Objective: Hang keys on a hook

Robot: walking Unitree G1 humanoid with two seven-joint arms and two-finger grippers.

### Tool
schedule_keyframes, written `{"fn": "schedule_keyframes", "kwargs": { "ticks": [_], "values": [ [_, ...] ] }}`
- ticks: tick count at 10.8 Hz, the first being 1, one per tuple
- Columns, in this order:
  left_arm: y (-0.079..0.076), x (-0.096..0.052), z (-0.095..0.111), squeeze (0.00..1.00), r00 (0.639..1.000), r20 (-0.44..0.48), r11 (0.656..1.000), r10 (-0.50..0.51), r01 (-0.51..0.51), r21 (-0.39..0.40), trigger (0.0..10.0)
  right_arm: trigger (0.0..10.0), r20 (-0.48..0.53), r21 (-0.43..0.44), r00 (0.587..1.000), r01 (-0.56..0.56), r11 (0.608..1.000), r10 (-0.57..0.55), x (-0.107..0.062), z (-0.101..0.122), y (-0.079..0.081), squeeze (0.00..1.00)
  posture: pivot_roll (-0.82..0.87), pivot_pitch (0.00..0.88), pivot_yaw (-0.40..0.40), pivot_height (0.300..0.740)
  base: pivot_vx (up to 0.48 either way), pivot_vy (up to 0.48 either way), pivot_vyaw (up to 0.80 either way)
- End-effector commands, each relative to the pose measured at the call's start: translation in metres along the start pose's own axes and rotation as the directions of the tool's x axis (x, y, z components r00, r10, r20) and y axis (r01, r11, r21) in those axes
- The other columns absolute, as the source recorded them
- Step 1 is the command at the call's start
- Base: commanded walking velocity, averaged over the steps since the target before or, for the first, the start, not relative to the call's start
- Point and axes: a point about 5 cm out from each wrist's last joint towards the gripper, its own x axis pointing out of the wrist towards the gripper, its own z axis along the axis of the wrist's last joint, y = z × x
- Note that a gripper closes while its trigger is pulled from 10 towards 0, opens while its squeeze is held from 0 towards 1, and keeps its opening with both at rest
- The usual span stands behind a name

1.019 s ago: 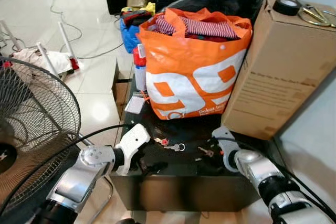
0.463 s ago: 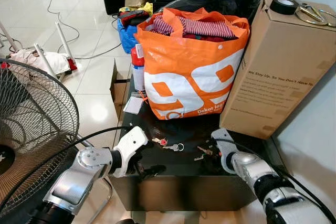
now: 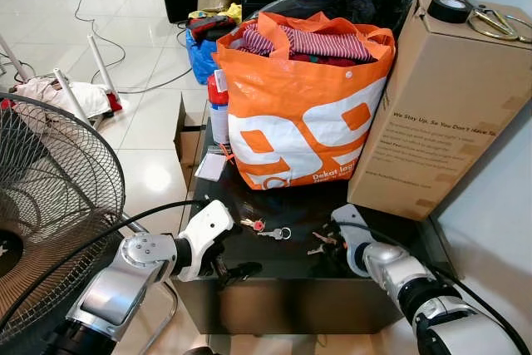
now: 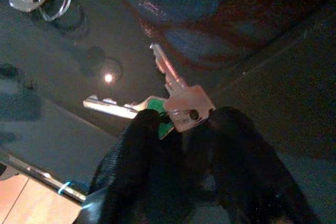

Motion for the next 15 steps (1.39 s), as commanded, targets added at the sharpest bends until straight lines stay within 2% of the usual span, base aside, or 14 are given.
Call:
{"fn": "schedule_keyframes", "kwargs": {
  "ticks": [1, 6, 11, 12, 13, 15],
  "values": [
    [-0.0019, -0.0014, 0.0016, 0.0, 1.0, 0.004, 1.0, -0.014, 0.014, 0.005, 10.0, 0.0, 0.012, -0.012, 1.0, 0.012, 1.0, -0.012, -0.0001, 0.0038, -0.0014, 0.0, -0.1, 0.0, -0.049, 0.74, 0.0, 0.0, 0.0],
    [-0.0026, -0.0013, 0.002, 0.0, 1.0, 0.003, 1.0, -0.014, 0.014, 0.002, 10.0, 0.0, 0.021, -0.027, 1.0, 0.009, 1.0, -0.008, 0.0005, 0.0018, -0.0001, 0.0, -0.1, 0.0, -0.052, 0.74, 0.0, 0.0, 0.0],
    [-0.0035, 0.0021, 0.0027, 0.0, 1.0, 0.004, 1.0, -0.018, 0.018, 0.01, 10.0, 0.0, 0.055, -0.051, 0.997, -0.058, 0.997, 0.061, -0.005, -0.002, -0.0067, 0.0, -0.11, 0.0, -0.05, 0.74, 0.0, 0.0, 0.0],
    [-0.0036, 0.0027, 0.0028, 0.0, 1.0, 0.004, 1.0, -0.019, 0.019, 0.012, 10.0, 7.6, 0.07, -0.058, 0.997, -0.039, 0.998, 0.043, -0.0057, -0.001, -0.0085, 0.0, -0.11, 0.0, -0.049, 0.74, 0.0, 0.0, 0.0],
    [-0.0036, 0.0031, 0.0029, 0.0, 1.0, 0.003, 1.0, -0.02, 0.02, 0.014, 10.0, 10.0, 0.092, -0.02, 0.994, -0.06, 0.998, 0.062, -0.0057, 0.0014, -0.0071, 1.0, -0.11, 0.0, -0.049, 0.74, 0.0, 0.0, 0.0],
    [-0.0034, 0.003, 0.0028, 0.0, 1.0, 0.002, 1.0, -0.019, 0.019, 0.018, 10.0, 10.0, 0.093, 0.004, 0.995, -0.021, 1.0, 0.02, -0.0048, 0.0064, -0.0082, 1.0, -0.11, 0.0, -0.052, 0.74, 0.0, 0.0, 0.0]
  ]
}}
